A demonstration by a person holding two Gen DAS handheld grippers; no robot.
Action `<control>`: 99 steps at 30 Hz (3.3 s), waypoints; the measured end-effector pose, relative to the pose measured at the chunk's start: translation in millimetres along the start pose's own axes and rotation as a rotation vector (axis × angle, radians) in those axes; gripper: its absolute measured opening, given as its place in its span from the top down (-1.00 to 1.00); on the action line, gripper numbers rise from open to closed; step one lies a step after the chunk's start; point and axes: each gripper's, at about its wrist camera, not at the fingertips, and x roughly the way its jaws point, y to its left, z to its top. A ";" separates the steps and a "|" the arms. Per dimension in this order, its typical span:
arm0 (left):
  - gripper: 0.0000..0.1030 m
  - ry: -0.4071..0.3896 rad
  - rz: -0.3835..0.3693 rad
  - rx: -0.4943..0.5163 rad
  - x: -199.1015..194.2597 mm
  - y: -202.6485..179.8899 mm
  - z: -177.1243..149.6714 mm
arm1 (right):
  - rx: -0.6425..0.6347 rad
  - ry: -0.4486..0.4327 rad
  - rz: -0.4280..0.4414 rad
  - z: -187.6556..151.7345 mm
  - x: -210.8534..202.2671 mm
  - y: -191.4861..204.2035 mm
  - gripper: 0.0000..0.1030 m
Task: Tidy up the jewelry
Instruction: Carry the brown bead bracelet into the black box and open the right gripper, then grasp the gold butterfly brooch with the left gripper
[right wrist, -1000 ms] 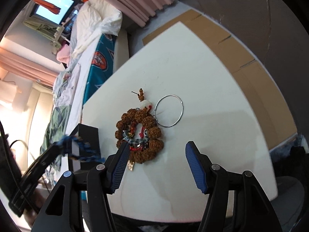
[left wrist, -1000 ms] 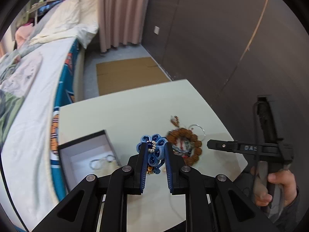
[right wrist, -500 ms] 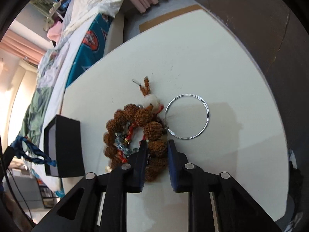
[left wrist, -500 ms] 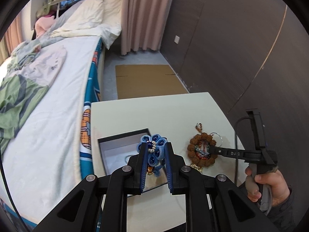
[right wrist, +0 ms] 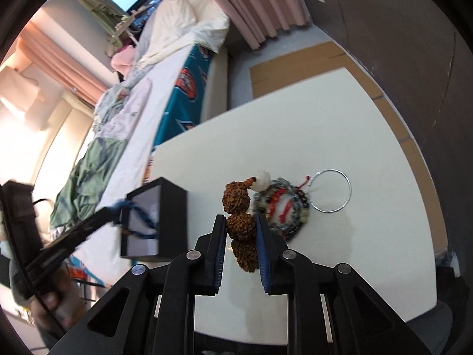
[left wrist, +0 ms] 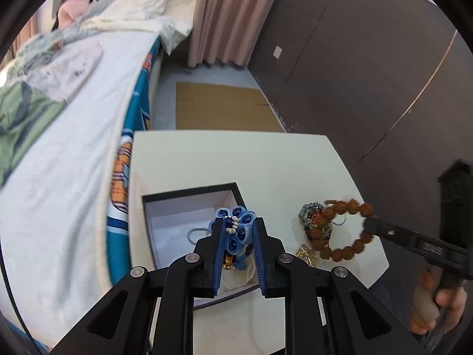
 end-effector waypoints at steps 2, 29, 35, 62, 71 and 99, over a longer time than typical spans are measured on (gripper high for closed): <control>0.48 0.032 -0.020 -0.027 7.5 4.0 0.3 | -0.017 -0.009 -0.004 1.2 -4.6 7.7 0.60; -0.39 -0.178 0.052 -0.145 -86.0 71.5 -1.4 | -0.162 0.024 0.239 18.8 25.4 140.7 0.60; -0.39 -0.189 0.063 -0.142 -94.6 74.7 -3.5 | -0.088 0.151 0.141 11.9 70.1 125.9 0.32; -0.39 -0.057 -0.035 0.099 -28.6 -47.1 -1.8 | 0.118 -0.030 0.010 0.0 -20.0 -16.1 -0.50; -0.39 0.020 -0.008 0.200 3.4 -85.8 -11.6 | 0.168 -0.064 -0.001 -14.1 -36.3 -58.0 -0.50; -0.18 0.344 0.155 0.487 121.8 -134.4 -47.9 | 0.292 -0.099 -0.021 -38.6 -50.8 -128.4 -0.50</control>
